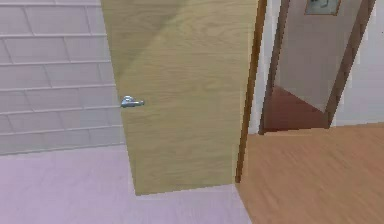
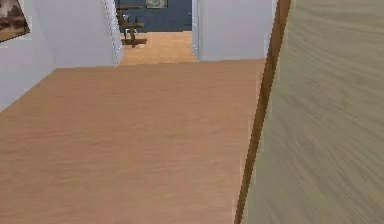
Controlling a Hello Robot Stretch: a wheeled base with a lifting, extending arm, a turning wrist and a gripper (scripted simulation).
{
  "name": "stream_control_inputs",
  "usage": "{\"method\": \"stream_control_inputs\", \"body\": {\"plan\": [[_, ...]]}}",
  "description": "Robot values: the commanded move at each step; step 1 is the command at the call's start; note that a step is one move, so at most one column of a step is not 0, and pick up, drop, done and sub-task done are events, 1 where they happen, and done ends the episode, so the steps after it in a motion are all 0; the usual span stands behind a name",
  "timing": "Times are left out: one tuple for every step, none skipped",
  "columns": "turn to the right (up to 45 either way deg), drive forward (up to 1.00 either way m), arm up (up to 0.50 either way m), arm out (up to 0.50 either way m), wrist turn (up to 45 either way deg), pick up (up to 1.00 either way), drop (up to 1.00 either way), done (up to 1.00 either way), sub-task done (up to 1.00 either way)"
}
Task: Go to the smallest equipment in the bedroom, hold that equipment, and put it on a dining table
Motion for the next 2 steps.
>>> {"method": "stream_control_inputs", "body": {"plan": [[0.0,0.20,0.00,0.00,0.0,0.00,0.00,0.00,0.00],[45.0,0.00,0.00,0.00,0.0,0.00,0.00,0.00,0.00]]}}
